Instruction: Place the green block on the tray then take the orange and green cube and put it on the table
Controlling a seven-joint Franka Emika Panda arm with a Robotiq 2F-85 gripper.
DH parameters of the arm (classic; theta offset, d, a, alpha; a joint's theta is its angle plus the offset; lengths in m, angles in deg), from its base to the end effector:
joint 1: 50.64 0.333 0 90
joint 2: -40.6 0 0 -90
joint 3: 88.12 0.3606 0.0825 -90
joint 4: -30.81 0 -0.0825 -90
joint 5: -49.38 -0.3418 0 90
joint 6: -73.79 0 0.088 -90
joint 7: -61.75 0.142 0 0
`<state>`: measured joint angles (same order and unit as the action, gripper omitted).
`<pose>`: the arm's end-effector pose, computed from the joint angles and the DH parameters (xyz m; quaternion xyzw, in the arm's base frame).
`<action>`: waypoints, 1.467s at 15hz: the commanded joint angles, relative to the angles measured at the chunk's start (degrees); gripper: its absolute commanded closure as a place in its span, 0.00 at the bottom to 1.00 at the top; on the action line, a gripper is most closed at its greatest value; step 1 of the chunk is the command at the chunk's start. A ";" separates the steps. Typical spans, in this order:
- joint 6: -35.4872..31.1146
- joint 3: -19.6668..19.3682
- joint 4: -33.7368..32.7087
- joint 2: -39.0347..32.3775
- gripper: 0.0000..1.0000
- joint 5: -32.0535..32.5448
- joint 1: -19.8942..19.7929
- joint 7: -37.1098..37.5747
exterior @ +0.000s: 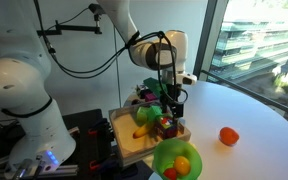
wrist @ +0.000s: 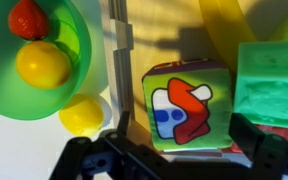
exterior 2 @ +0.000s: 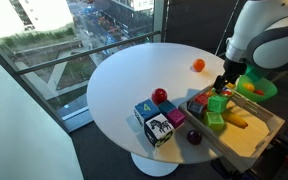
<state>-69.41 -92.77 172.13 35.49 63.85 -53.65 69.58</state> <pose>0.4478 -0.0640 0.2993 0.9962 -0.0316 -0.0281 0.0762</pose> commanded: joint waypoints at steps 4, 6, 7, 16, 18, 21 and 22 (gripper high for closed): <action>-3.51 -0.40 1.46 -1.65 0.00 -3.03 -0.84 -4.04; -3.31 -0.42 1.38 -1.67 0.26 -3.78 -0.86 -4.37; -3.23 -0.42 1.37 -1.59 0.34 -4.06 -0.84 -4.52; -0.49 -0.78 0.30 0.25 0.99 -5.83 -1.09 -4.79; 0.73 -0.79 -0.01 1.11 1.00 -6.75 -1.24 -5.26; 2.28 -0.61 -0.38 2.12 0.97 -8.34 -1.18 -5.85; 2.63 -0.53 -0.45 2.60 0.97 -8.81 -1.13 -5.96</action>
<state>-69.59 -93.80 172.29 35.87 57.39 -54.52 65.74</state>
